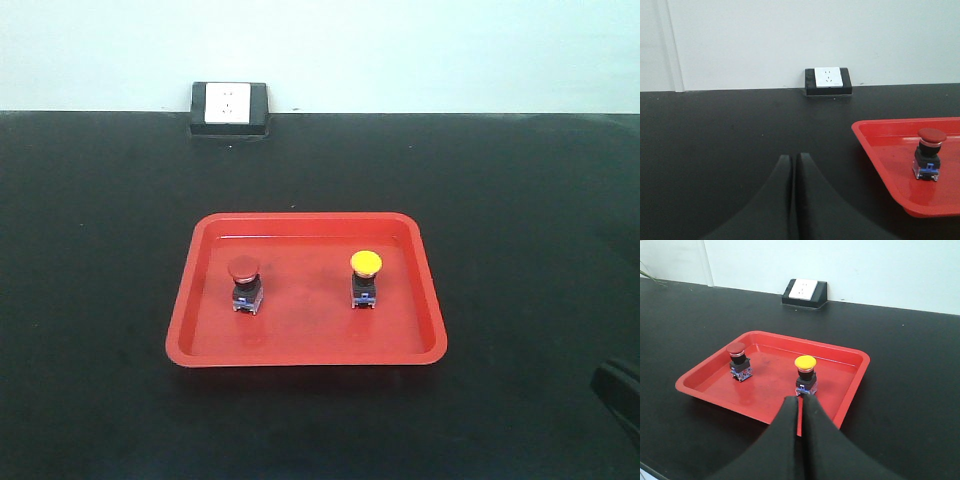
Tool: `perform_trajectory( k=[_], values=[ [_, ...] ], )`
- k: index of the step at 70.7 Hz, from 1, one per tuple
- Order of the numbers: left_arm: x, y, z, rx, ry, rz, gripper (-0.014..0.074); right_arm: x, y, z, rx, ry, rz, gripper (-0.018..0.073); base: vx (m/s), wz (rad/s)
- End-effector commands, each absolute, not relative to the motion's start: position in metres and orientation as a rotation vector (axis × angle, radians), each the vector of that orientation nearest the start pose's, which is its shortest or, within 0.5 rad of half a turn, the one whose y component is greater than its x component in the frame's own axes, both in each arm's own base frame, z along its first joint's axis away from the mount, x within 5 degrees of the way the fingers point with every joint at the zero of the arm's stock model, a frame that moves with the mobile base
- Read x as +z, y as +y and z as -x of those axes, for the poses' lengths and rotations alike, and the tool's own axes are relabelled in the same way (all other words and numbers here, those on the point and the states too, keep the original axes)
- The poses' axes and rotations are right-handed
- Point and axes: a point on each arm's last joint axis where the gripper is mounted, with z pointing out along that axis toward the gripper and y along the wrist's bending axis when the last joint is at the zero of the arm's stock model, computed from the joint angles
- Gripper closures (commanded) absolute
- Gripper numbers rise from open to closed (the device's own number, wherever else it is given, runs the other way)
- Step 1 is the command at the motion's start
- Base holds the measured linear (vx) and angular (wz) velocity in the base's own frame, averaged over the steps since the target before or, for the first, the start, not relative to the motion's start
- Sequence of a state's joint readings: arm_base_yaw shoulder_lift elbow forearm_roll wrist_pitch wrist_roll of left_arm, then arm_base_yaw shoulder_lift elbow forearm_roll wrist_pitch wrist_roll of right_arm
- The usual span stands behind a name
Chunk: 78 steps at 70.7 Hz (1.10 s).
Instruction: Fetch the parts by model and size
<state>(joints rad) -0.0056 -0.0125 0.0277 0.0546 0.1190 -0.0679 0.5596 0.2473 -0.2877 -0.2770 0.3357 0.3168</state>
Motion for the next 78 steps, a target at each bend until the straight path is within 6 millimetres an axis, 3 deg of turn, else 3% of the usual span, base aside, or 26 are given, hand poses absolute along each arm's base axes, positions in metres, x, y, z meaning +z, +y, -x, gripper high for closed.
perform_trajectory(
  k=[1,11,22,38,51,69,78],
  values=[
    [0.199,0.000,-0.056,-0.017,1.536,0.015,0.0601,0.280,0.032,-0.065,0.369,1.651,0.388,0.0565,0.00,0.00],
    [0.199,0.000,-0.056,-0.017,1.536,0.015,0.0601,0.279,0.031,-0.065,0.355,1.659,0.376,0.0565,0.00,0.00],
    [0.199,0.000,-0.056,-0.017,1.536,0.015,0.0601,0.275,0.021,-0.069,0.257,1.686,0.244,0.0565,0.00,0.00],
    [0.199,0.000,-0.056,-0.017,1.536,0.015,0.0601,0.241,0.008,-0.076,0.117,1.719,0.049,0.0565,0.00,0.00],
    [0.199,0.000,-0.056,-0.017,1.536,0.015,0.0601,0.216,-0.003,-0.068,0.024,1.711,-0.098,0.0565,0.00,0.00],
    [0.199,0.000,-0.056,-0.017,1.537,0.015,0.0601,0.189,-0.005,-0.057,-0.008,1.647,-0.130,0.0565,0.00,0.00],
    [0.199,0.000,-0.056,-0.017,1.538,0.015,0.0601,0.187,-0.006,-0.055,-0.010,1.662,-0.136,0.0565,0.00,0.00]
  ],
)
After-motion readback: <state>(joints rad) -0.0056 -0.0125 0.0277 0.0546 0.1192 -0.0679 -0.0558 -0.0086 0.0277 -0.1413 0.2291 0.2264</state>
